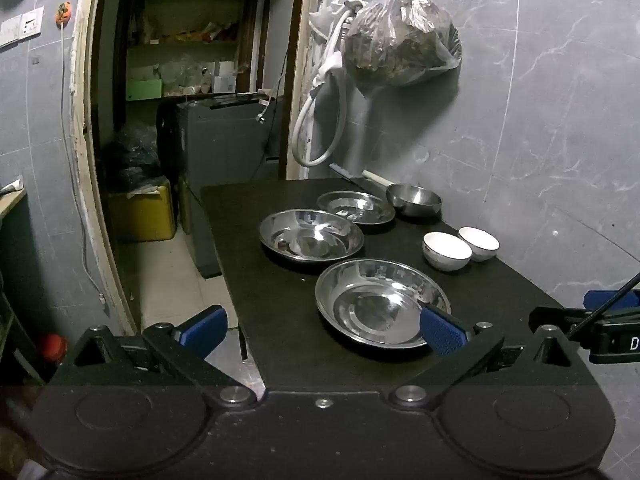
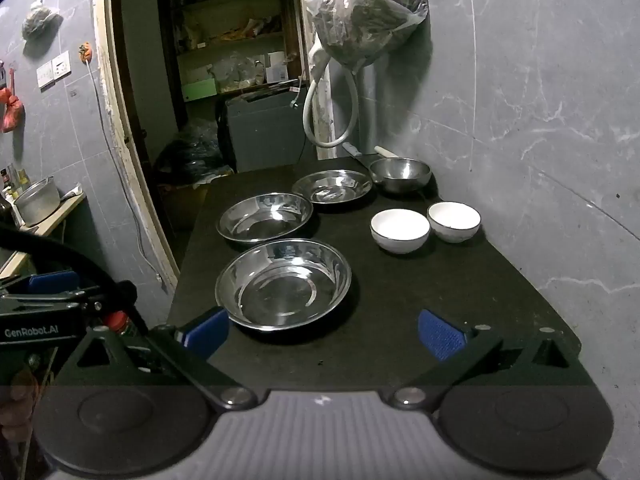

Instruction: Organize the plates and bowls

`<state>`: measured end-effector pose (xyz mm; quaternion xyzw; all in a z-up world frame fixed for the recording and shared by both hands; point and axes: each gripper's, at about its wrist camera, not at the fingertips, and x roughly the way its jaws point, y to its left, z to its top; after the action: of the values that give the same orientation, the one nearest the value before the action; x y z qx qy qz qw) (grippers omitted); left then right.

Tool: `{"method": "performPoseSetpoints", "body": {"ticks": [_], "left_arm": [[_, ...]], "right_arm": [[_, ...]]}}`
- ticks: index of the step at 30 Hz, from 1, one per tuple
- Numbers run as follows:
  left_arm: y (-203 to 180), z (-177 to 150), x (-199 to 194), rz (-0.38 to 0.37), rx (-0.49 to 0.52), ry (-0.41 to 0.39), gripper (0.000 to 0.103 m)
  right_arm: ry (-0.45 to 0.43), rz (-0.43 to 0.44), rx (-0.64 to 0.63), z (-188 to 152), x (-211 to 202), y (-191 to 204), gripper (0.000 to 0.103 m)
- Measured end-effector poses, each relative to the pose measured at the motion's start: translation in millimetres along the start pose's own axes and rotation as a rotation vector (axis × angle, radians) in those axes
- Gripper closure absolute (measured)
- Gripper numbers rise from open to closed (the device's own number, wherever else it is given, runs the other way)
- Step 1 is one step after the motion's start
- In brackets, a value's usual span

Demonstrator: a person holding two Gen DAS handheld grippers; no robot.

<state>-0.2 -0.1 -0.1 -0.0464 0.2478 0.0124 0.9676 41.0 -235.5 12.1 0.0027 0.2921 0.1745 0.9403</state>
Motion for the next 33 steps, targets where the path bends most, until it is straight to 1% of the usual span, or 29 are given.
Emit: {"method": "performPoseSetpoints", "body": {"ticks": [26, 33], "left_arm": [[-0.4, 0.0, 0.2, -0.004, 0.0, -0.002, 0.001], [-6.3, 4.1, -6.2, -0.004, -0.001, -0.003, 0.001]], "right_arm": [[-0.01, -0.008, -0.003, -0.3, -7.0, 1.8, 0.0], [-0.011, -0.008, -0.004, -0.1, -7.2, 1.7, 0.0]]}}
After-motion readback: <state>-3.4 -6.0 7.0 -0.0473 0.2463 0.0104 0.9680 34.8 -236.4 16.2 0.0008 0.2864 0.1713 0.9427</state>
